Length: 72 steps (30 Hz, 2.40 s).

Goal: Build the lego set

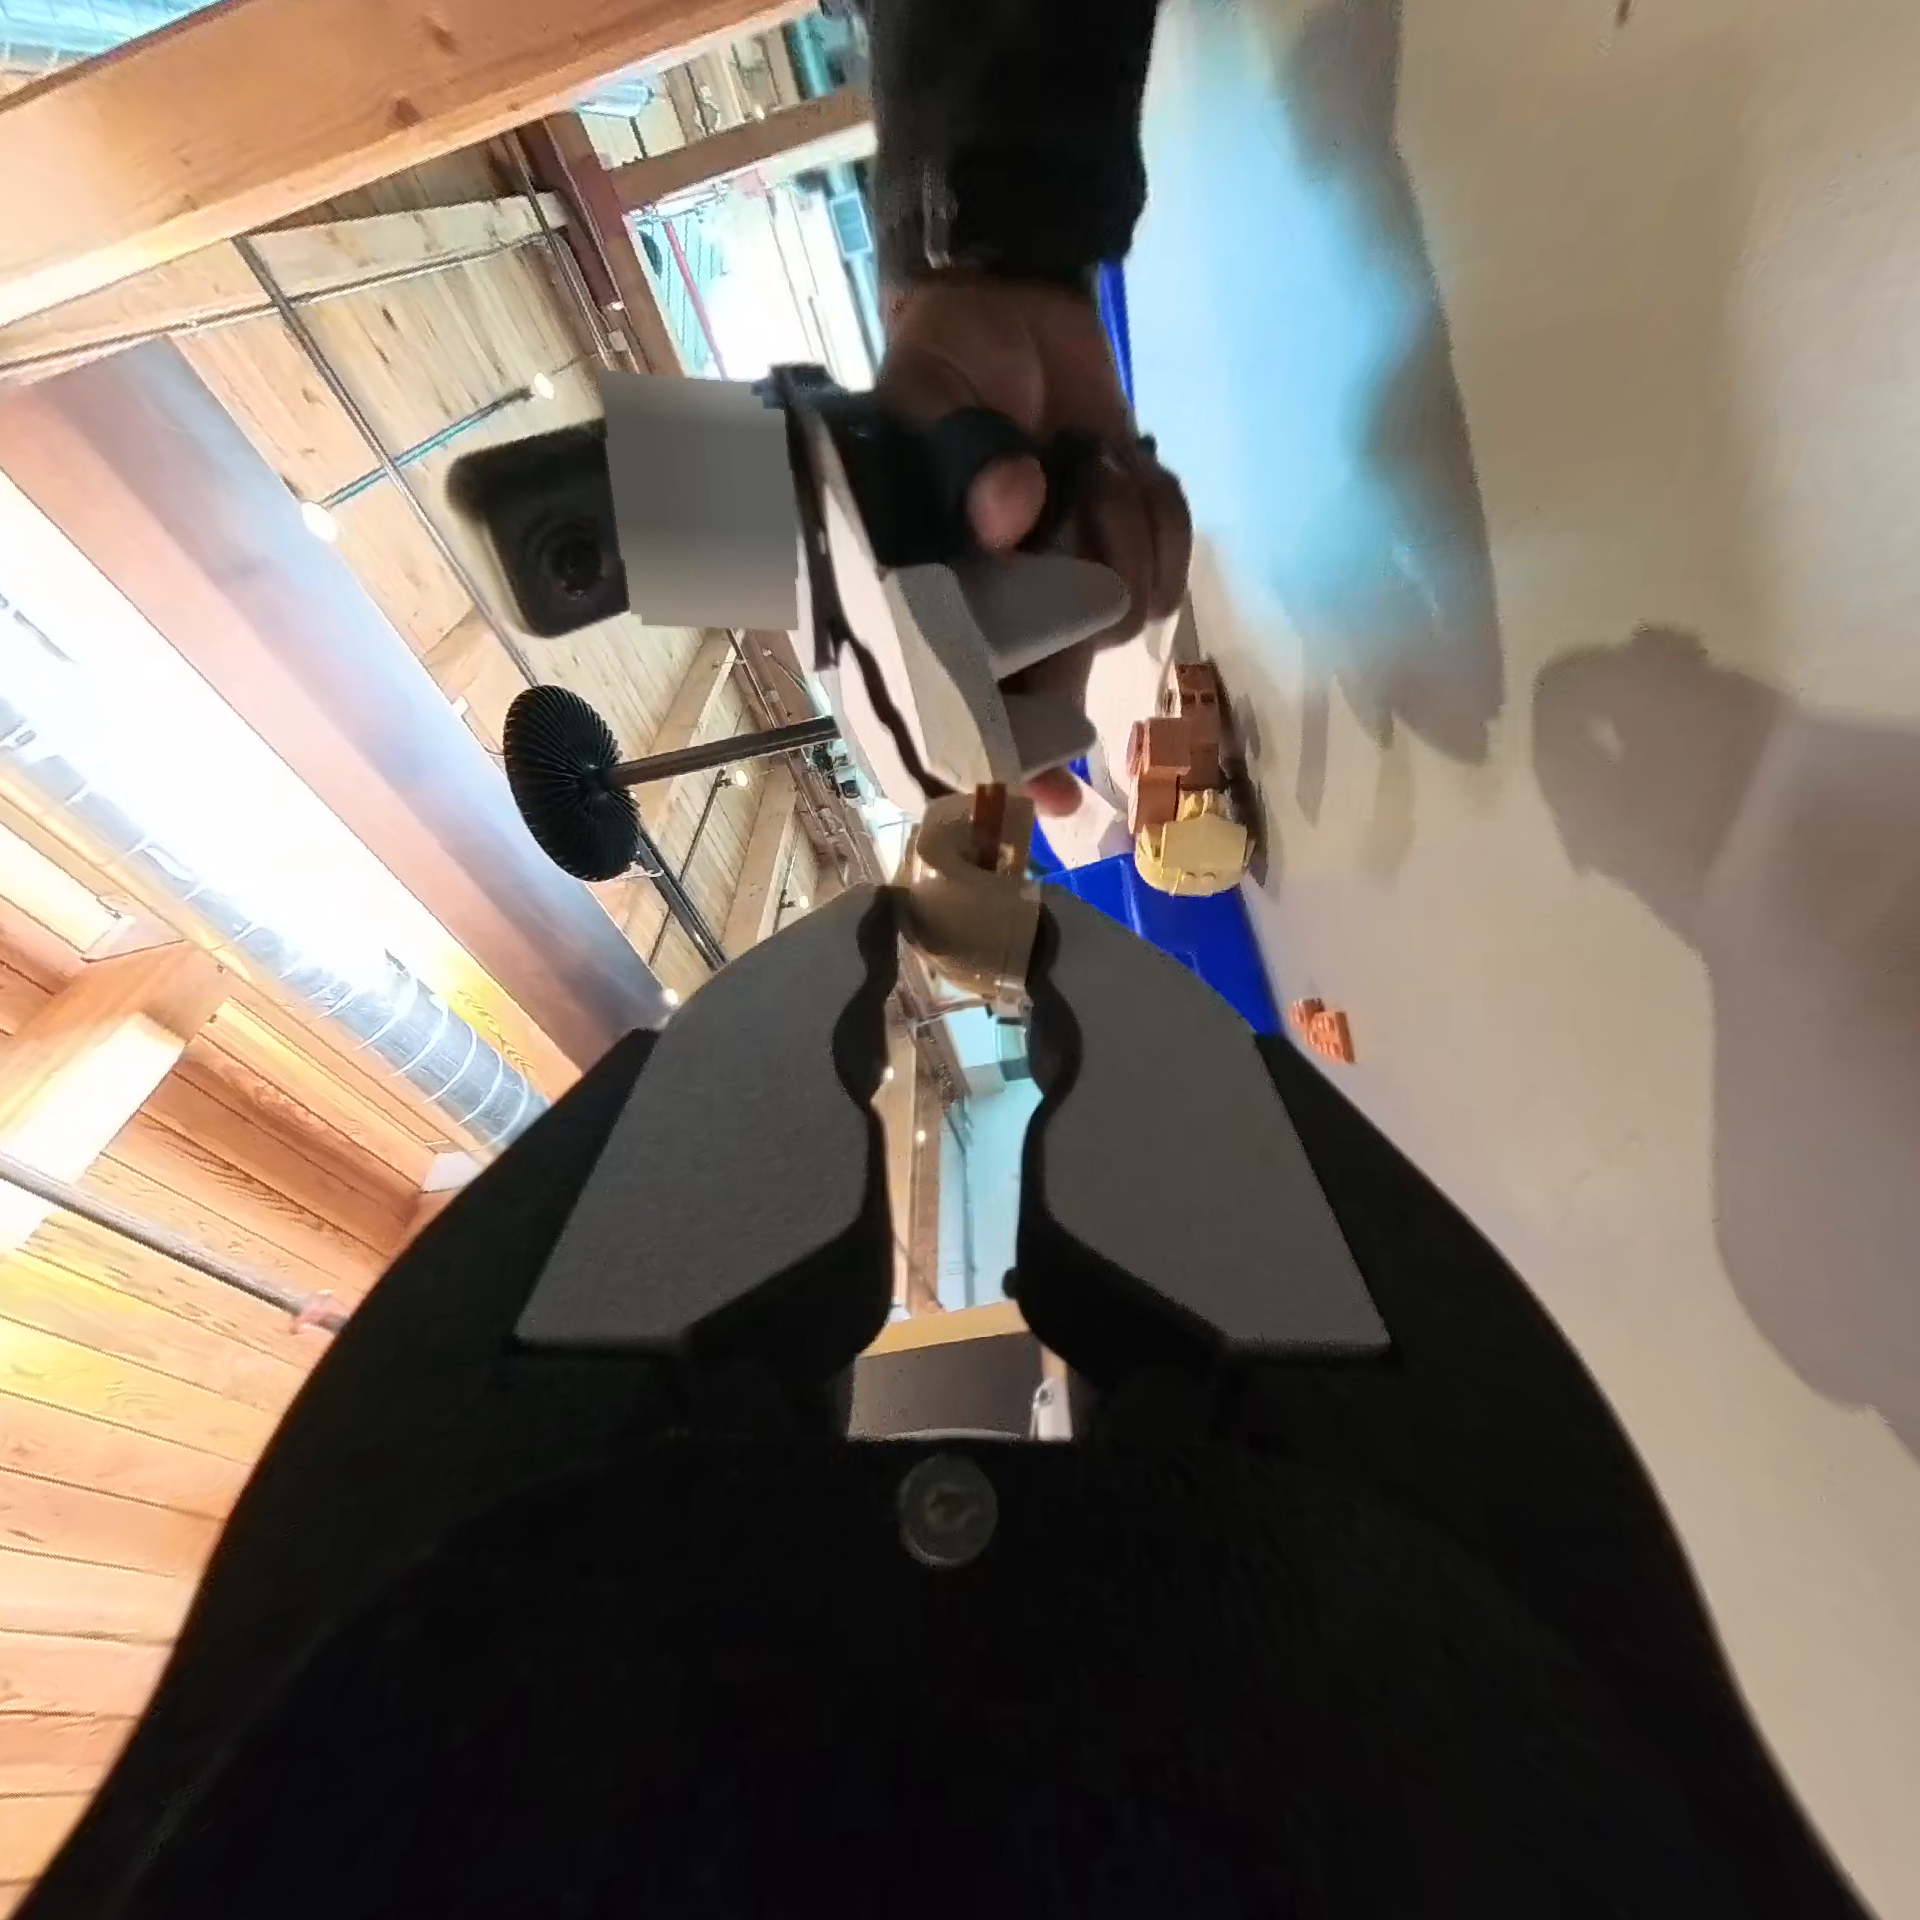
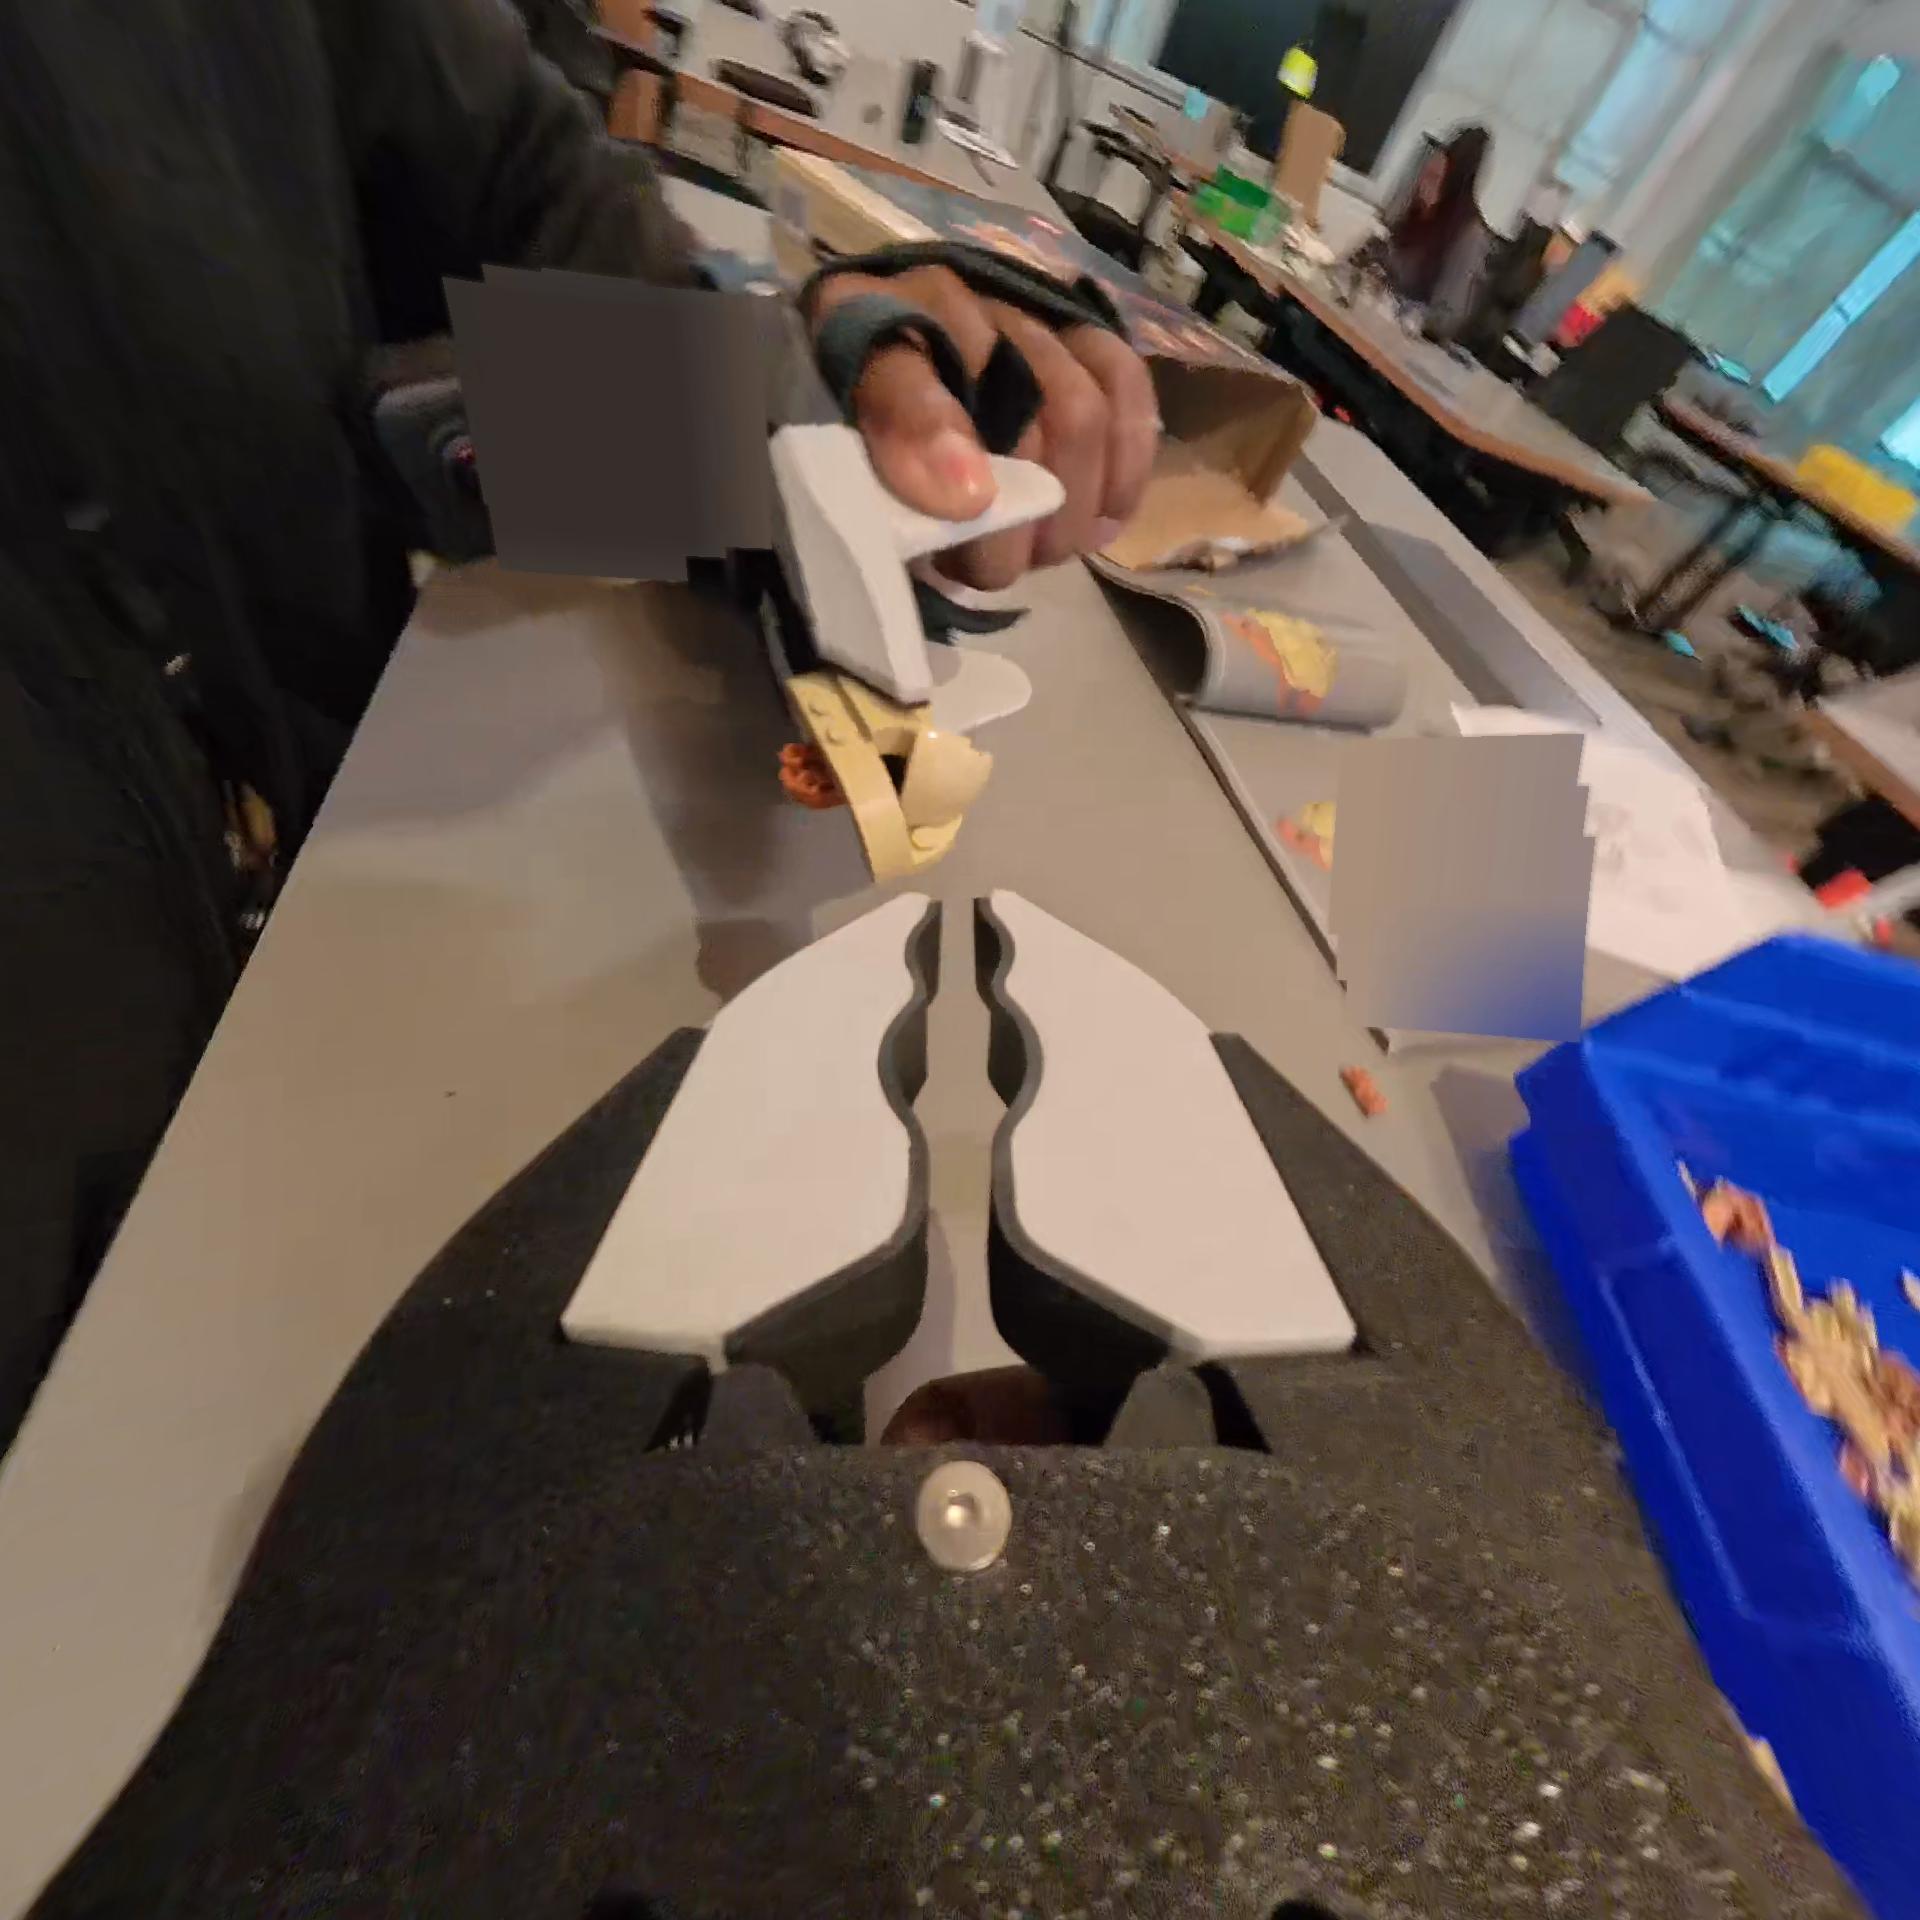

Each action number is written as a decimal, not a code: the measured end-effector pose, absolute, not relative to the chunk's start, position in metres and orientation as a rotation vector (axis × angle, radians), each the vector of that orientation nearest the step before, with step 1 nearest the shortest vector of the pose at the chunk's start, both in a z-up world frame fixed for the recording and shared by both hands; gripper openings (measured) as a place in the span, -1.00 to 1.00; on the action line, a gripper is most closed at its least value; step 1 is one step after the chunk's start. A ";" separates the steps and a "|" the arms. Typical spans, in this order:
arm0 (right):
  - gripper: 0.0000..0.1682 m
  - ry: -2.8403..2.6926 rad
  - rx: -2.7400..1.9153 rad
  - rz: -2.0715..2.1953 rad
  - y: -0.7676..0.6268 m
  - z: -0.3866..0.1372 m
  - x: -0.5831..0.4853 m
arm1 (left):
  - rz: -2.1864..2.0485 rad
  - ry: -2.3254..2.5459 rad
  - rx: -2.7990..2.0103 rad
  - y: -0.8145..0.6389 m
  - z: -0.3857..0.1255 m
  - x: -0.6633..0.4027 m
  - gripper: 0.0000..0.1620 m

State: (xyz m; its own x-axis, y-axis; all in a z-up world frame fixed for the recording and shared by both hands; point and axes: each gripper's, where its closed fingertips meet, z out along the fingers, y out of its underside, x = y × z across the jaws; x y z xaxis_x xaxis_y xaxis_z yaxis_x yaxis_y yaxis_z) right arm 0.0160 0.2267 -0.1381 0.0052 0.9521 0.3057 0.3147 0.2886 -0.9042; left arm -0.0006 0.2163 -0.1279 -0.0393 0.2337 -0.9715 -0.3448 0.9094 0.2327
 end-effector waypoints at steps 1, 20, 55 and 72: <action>-0.89 -1.569 -1.155 0.786 0.224 -0.137 0.016 | 0.448 1.537 -0.094 0.215 -0.127 -0.001 -0.73; -0.66 -2.134 -0.757 1.313 0.199 -0.125 0.003 | 0.339 1.576 -0.046 0.195 -0.130 0.005 -0.73; -0.87 -1.523 -1.511 1.990 0.200 -0.108 -0.003 | 0.616 1.545 0.080 0.206 -0.128 0.002 -0.72; -0.88 -1.584 -1.687 2.132 0.195 -0.123 0.005 | 0.584 1.554 0.099 0.199 -0.131 0.004 -0.73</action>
